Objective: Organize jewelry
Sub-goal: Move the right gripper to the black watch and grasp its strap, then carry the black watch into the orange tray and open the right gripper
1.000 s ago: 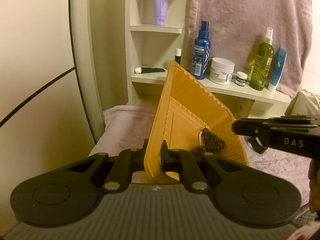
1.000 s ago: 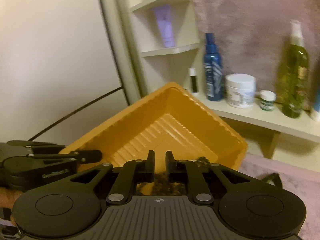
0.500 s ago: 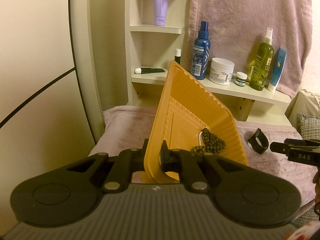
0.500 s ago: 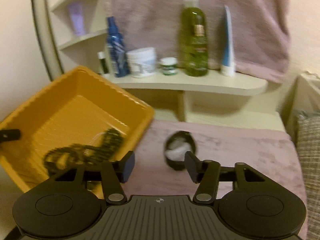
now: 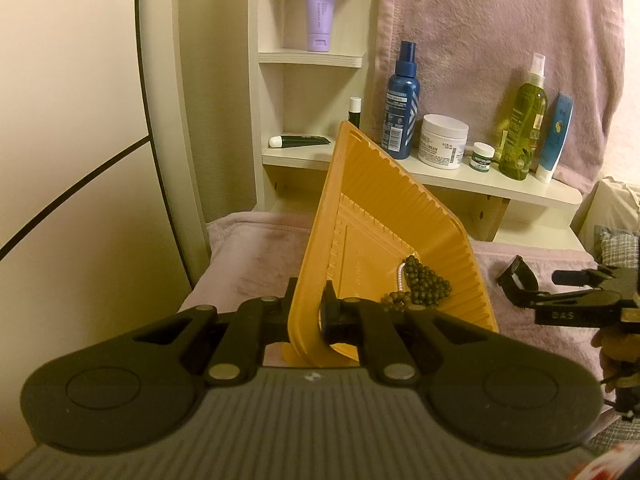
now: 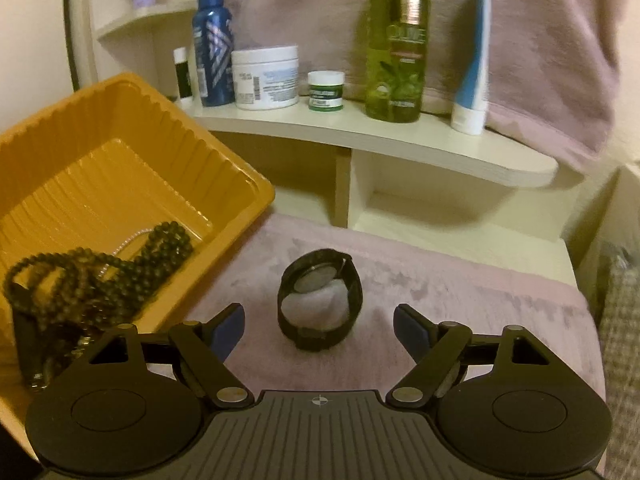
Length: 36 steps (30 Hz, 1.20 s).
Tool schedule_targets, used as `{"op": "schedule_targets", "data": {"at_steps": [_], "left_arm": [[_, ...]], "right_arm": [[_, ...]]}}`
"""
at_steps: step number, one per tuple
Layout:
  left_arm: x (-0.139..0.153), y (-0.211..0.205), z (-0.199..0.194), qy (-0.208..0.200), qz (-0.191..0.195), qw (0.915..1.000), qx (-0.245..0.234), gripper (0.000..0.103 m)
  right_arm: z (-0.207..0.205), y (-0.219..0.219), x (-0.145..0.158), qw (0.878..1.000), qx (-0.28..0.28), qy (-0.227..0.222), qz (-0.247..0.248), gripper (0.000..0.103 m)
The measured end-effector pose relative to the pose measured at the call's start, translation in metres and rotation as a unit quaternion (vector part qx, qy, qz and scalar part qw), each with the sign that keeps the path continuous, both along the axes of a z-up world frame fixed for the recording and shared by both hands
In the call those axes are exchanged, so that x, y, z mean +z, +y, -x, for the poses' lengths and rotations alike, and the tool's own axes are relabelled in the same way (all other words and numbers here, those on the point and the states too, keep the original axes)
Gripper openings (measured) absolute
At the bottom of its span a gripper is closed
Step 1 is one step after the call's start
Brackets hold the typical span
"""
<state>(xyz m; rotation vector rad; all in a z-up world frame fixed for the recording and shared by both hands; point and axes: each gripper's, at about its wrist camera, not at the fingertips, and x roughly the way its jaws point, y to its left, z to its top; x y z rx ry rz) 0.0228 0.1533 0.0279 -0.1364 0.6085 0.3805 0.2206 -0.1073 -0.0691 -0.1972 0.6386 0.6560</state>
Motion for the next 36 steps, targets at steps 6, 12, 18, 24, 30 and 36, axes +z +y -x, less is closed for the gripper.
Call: {"op": "schedule_targets", "data": {"at_steps": [6, 12, 18, 24, 30, 36], "left_arm": [[-0.001, 0.001, 0.000, 0.001, 0.002, 1.0000, 0.001, 0.008], [-0.001, 0.001, 0.000, 0.001, 0.003, 1.0000, 0.001, 0.008], [-0.001, 0.003, 0.001, 0.001, 0.003, 1.0000, 0.000, 0.008], [-0.002, 0.003, 0.000, 0.001, 0.003, 1.0000, 0.000, 0.008], [-0.001, 0.003, 0.000, 0.000, 0.003, 1.0000, 0.000, 0.008], [0.000, 0.000, 0.002, -0.001, -0.001, 1.0000, -0.003, 0.008]], "right_arm": [[-0.014, 0.012, -0.009, 0.999, 0.023, 0.000, 0.026, 0.081], [-0.021, 0.016, -0.014, 0.999, 0.024, 0.012, 0.030, 0.055], [-0.015, 0.011, -0.011, 0.999, 0.018, 0.008, 0.026, 0.035], [-0.003, 0.002, -0.006, 1.000, 0.009, 0.004, 0.027, 0.031], [0.011, -0.016, -0.002, 1.000, -0.002, 0.005, 0.028, 0.030], [0.026, -0.036, 0.002, 0.999, -0.011, 0.000, 0.030, 0.029]]}}
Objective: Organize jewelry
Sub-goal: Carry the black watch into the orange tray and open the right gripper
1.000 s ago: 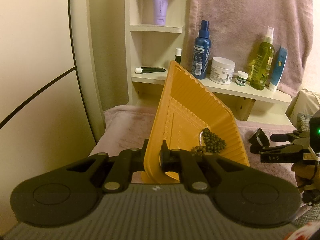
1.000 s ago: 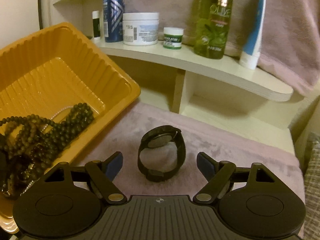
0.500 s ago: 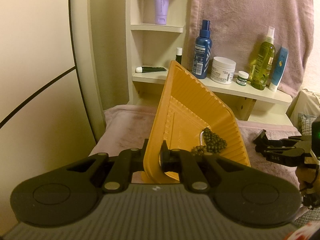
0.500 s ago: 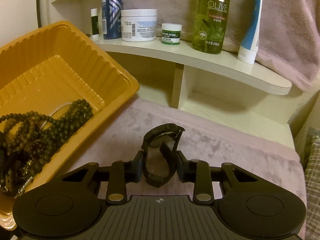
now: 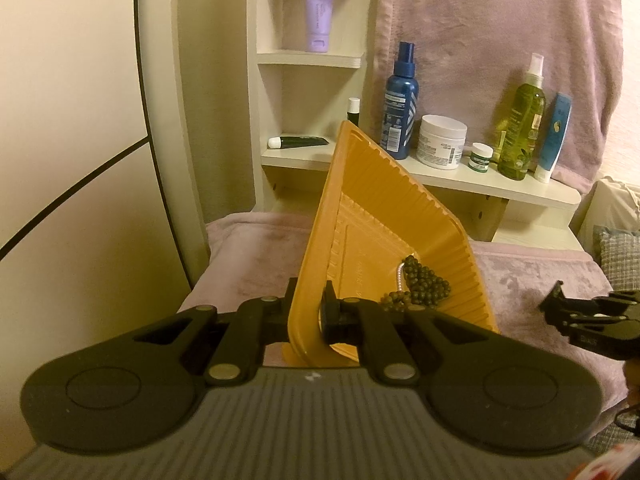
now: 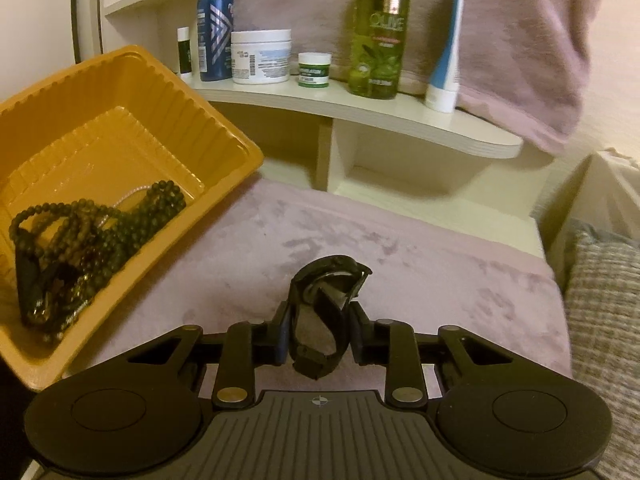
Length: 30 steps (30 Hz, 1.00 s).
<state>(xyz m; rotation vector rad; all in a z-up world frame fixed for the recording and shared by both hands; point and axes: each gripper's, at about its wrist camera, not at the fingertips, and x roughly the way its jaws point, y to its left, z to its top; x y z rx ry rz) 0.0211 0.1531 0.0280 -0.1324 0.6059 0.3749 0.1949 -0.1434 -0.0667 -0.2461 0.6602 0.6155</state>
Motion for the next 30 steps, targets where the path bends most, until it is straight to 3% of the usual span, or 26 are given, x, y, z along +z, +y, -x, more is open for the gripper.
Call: {"op": "schedule_targets", "data": {"at_steps": [13, 30], "left_arm": [[0.001, -0.003, 0.000, -0.001, -0.003, 1.0000, -0.002, 0.009], [0.002, -0.002, 0.001, -0.001, 0.001, 1.0000, -0.003, 0.009]], "right_arm": [[0.021, -0.023, 0.019, 1.000, -0.004, -0.010, -0.008, 0.029], [0.037, 0.022, 0.068, 0.994, 0.091, -0.018, -0.062, 0.029]]}}
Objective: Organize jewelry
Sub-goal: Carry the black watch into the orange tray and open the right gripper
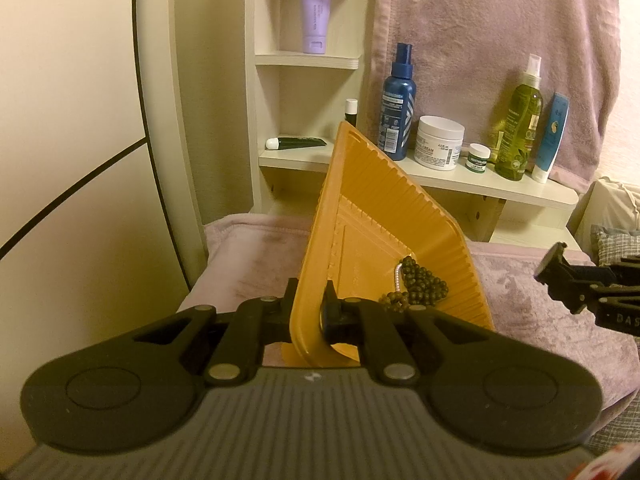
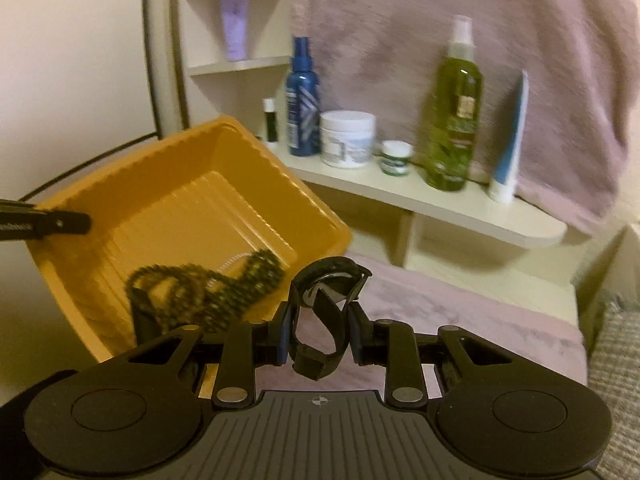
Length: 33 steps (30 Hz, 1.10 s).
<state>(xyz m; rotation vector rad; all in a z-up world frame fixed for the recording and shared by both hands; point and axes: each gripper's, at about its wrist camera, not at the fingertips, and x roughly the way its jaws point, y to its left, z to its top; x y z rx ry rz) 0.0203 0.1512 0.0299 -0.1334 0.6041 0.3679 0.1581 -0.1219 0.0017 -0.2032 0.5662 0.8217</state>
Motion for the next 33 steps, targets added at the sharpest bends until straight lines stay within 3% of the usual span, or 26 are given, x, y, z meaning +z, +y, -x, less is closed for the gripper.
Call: {"op": "schedule_targets", "data": {"at_steps": [20, 33], "left_arm": [[-0.002, 0.004, 0.001, 0.000, 0.008, 1.0000, -0.002, 0.009], [-0.007, 0.015, 0.001, 0.001, 0.028, 0.9996, -0.002, 0.009]], "right_arm": [[0.007, 0.041, 0.013, 0.998, 0.064, -0.004, 0.002, 0.029], [-0.005, 0.077, 0.002, 0.995, 0.097, 0.017, 0.033, 0.029]]}}
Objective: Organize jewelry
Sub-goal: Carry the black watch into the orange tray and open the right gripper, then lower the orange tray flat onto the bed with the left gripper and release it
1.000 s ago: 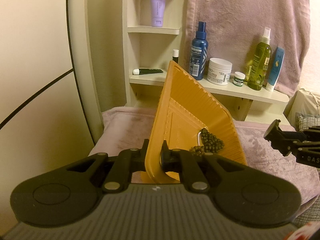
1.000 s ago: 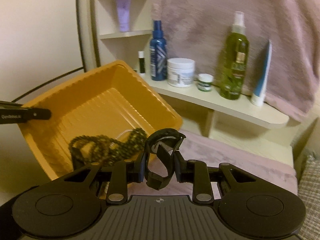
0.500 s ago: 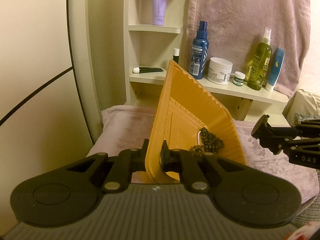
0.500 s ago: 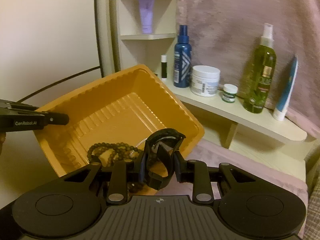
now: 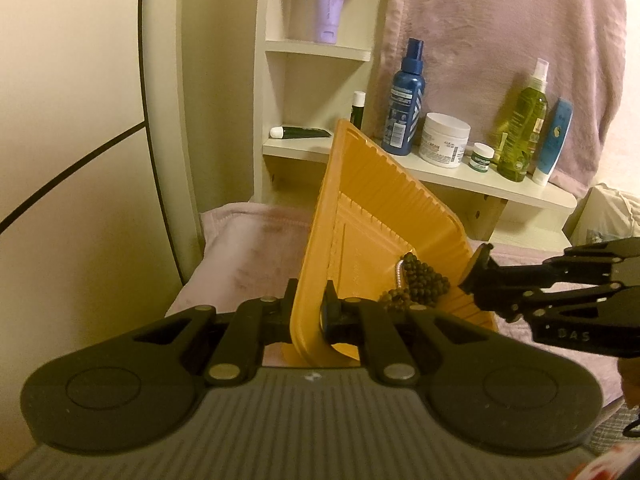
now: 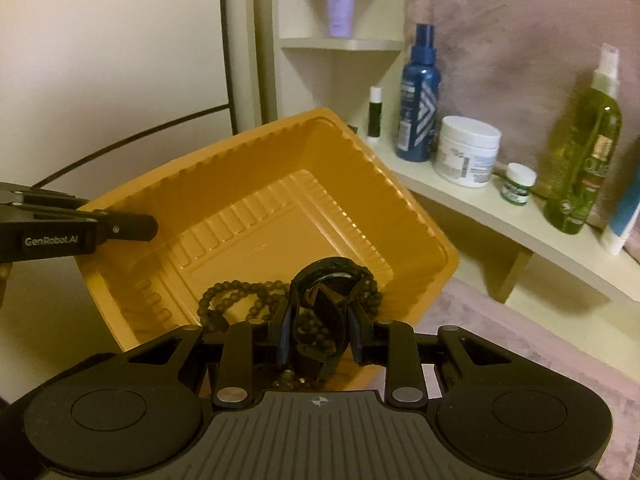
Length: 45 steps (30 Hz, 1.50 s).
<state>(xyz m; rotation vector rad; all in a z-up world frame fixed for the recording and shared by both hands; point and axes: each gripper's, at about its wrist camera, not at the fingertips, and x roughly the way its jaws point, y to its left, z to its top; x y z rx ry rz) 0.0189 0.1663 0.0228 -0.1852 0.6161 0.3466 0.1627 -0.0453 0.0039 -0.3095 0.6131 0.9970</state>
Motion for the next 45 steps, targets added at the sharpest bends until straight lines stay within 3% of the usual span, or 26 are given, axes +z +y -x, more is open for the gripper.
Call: {"op": "schedule_targets", "data": {"at_steps": [16, 18, 19, 29, 38, 45], "left_arm": [[-0.006, 0.011, 0.001, 0.003, 0.015, 0.9999, -0.002, 0.008], [-0.006, 0.012, 0.000, 0.004, 0.015, 0.9999, -0.002, 0.008], [-0.007, 0.012, 0.000, 0.004, 0.015, 0.9999, -0.003, 0.008], [-0.010, 0.020, 0.001, 0.003, 0.026, 0.9996, -0.011, 0.008], [-0.018, 0.037, 0.005, -0.008, 0.054, 0.9980, -0.032, 0.010], [-0.029, 0.057, 0.007, -0.003, 0.087, 0.9949, -0.052, 0.010]], "right_arm": [[-0.014, 0.018, -0.012, 1.000, -0.005, 0.022, 0.002, 0.030], [-0.017, 0.016, -0.013, 1.000, -0.009, 0.029, -0.007, 0.035], [-0.018, 0.015, -0.013, 0.999, -0.009, 0.030, -0.013, 0.040], [-0.023, -0.014, -0.003, 0.998, -0.058, 0.019, -0.034, 0.053], [-0.021, -0.055, -0.007, 0.992, -0.118, 0.036, -0.036, 0.057], [-0.014, -0.070, -0.008, 0.990, -0.135, 0.040, -0.034, 0.058]]}}
